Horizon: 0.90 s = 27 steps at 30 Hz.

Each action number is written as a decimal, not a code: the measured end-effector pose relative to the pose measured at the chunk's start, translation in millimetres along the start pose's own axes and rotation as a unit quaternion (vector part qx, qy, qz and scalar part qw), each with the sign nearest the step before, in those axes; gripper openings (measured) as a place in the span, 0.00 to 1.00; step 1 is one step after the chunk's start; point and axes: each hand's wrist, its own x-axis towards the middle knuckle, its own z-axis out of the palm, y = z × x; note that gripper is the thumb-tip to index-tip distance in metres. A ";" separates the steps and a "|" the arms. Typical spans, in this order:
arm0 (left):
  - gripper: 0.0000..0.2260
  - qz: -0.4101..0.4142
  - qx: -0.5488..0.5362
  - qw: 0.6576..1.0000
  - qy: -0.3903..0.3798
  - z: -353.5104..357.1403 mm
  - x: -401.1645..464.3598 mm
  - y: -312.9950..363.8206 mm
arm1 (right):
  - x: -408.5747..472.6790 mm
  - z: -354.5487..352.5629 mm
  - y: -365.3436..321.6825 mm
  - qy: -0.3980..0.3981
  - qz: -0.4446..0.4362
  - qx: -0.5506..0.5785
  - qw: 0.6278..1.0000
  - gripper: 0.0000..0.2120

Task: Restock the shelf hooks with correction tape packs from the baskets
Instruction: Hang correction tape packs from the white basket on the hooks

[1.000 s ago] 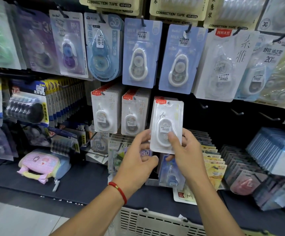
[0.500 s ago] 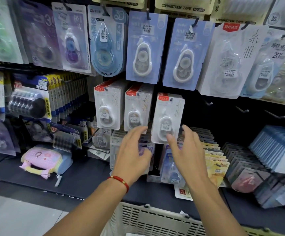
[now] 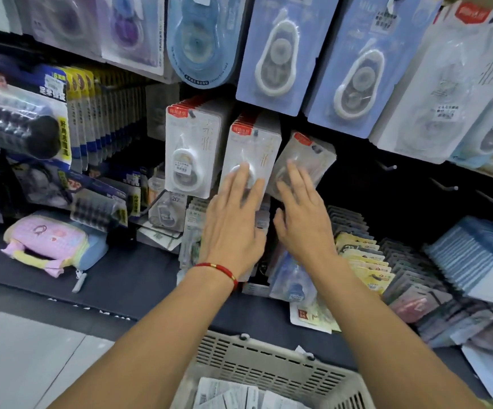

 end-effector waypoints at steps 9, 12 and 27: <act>0.42 0.044 0.030 0.998 -0.027 2.8 -3.2 -23.7 | -2.8 34.0 27.6 0.175 -0.026 -0.059 0.982 0.20; 0.42 0.032 0.014 0.999 -0.015 5.3 -3.7 -17.5 | -7.4 32.6 24.7 0.197 -0.017 -0.055 0.979 0.23; 0.43 0.043 0.037 0.998 -0.031 2.5 -2.0 -26.1 | 56.6 63.3 47.4 -0.059 0.100 -0.089 0.989 0.39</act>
